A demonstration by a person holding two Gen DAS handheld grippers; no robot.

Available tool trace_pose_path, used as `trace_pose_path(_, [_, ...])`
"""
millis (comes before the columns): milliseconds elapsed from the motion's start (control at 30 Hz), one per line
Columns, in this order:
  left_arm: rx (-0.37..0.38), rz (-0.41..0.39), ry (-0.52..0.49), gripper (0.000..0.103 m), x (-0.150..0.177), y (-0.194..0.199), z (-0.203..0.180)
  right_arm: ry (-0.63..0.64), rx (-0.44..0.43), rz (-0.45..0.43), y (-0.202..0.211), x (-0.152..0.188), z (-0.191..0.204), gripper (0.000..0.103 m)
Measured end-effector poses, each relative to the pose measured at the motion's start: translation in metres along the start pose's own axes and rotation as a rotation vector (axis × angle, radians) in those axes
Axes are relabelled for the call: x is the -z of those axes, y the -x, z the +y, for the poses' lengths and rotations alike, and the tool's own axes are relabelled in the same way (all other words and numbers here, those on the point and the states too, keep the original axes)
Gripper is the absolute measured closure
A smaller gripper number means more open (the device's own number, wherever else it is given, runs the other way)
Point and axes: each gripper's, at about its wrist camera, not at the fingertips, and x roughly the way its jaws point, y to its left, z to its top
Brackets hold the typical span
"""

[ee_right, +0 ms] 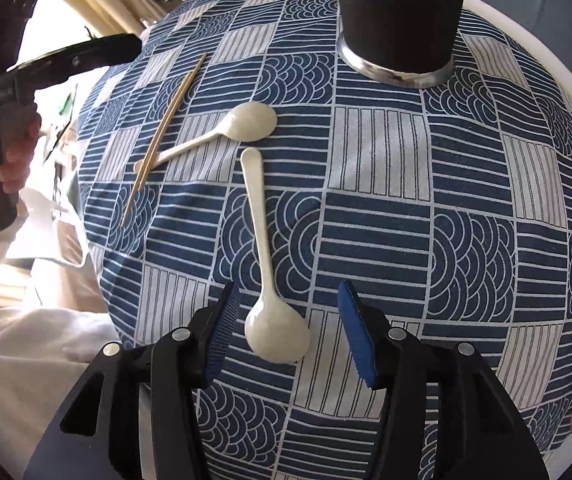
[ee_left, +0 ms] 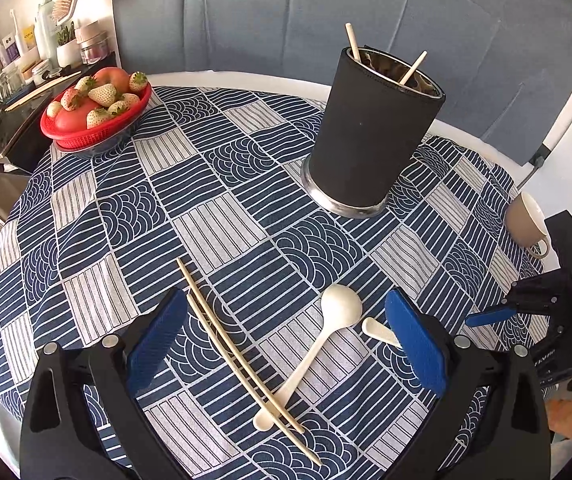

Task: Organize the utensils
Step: 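Close the right tool on the long white spoon lying on the cloth, then grasp the other white spoon's handle with the left tool while the right tool holds its spoon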

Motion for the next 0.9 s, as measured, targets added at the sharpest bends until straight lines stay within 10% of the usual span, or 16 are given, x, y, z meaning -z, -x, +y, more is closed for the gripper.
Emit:
trace_pose_path(233, [0.003, 0.024, -0.016, 0.006, 0.001, -0.009, -0.010, 0.164, 0.178, 0.021, -0.019, 0.012, 0.029, 0.042])
trace_pose_path(300, [0.001, 0.027, -0.024, 0.006, 0.002, -0.010, -0.013, 0.215, 0.206, 0.049, -0.028, 0.018, 0.034, 0.065])
trace_pose_path(367, [0.004, 0.032, -0.027, 0.006, 0.002, -0.011, -0.015, 0.227, 0.199, 0.042, -0.026, 0.021, 0.035, 0.066])
trace_pose_path(900, [0.138, 0.136, -0.067, 0.006, 0.028, -0.037, -0.046, -0.169, -0.292, -0.066, 0.008, 0.039, -0.047, 0.066])
